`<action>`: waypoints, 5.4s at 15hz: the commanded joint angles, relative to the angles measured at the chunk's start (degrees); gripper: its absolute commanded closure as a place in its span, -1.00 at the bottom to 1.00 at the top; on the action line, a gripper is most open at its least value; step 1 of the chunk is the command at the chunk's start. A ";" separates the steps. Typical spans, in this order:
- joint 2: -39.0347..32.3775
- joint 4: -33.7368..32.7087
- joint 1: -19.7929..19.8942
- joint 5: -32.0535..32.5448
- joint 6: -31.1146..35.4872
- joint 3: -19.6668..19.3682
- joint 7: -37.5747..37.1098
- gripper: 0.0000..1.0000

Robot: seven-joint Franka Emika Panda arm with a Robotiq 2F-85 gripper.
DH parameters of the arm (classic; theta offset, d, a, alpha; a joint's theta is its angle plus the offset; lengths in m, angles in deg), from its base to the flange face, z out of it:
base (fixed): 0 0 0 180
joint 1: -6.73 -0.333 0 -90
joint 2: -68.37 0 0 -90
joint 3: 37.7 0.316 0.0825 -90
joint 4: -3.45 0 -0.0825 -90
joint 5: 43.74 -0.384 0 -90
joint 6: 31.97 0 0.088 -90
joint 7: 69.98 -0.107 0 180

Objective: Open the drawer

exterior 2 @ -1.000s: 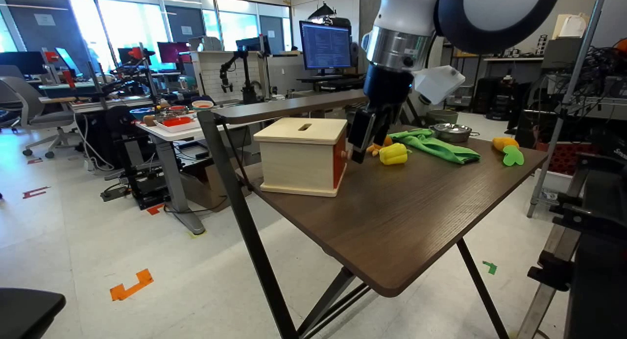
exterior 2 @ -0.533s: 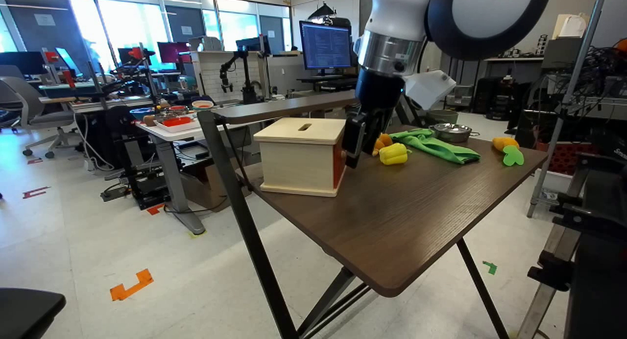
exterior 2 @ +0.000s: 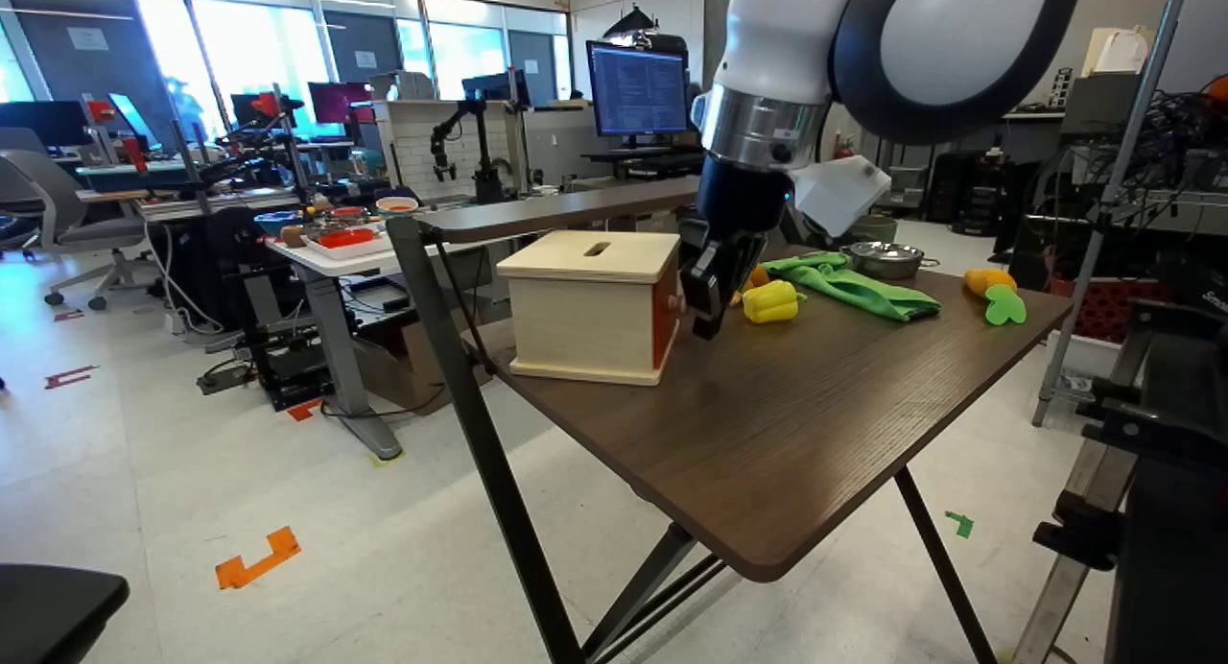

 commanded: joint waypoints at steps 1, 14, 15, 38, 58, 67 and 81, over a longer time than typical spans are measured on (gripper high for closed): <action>-0.17 -1.00 1.79 -1.45 -0.08 2.00 2.34 0.30; 0.97 0.05 8.58 -5.85 -0.05 10.53 9.99 -0.42; 0.84 0.05 9.99 -6.15 -0.51 12.20 11.81 -0.85; -0.04 -0.11 11.83 -4.06 5.43 11.75 20.83 0.33; 8.90 11.87 12.16 -5.24 2.77 11.14 18.22 0.87; 8.28 13.12 15.12 -6.27 2.39 13.34 19.54 0.87; 12.43 16.89 12.81 -6.16 -0.52 11.96 17.39 -1.00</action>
